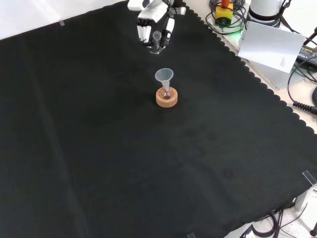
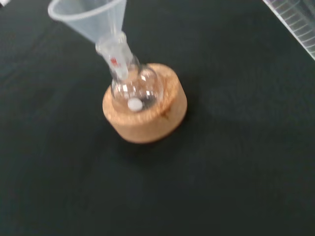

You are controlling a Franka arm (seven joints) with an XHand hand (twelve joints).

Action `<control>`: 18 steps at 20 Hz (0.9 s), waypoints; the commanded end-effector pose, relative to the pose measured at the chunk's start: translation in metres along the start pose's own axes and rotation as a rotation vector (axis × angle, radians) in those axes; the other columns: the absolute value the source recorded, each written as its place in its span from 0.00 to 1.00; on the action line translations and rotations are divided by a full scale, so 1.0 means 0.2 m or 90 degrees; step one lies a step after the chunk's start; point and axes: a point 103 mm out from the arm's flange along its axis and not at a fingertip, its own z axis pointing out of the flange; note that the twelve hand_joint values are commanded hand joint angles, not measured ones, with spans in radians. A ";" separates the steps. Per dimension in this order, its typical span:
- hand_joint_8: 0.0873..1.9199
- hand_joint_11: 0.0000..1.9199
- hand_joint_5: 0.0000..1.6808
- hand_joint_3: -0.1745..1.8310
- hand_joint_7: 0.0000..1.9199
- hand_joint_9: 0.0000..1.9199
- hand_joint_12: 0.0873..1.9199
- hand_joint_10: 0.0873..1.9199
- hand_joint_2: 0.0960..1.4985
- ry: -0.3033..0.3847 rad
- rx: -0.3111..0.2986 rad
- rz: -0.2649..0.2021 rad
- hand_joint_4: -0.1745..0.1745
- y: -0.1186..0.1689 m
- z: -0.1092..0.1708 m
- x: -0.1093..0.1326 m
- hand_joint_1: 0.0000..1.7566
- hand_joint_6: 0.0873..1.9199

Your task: Pour the water from the graduated cylinder into the round-bottom flask.

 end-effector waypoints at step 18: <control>0.60 0.58 0.50 0.09 0.45 0.68 0.43 0.04 0.77 -0.095 0.242 0.038 0.00 0.07 0.00 0.03 0.70 0.60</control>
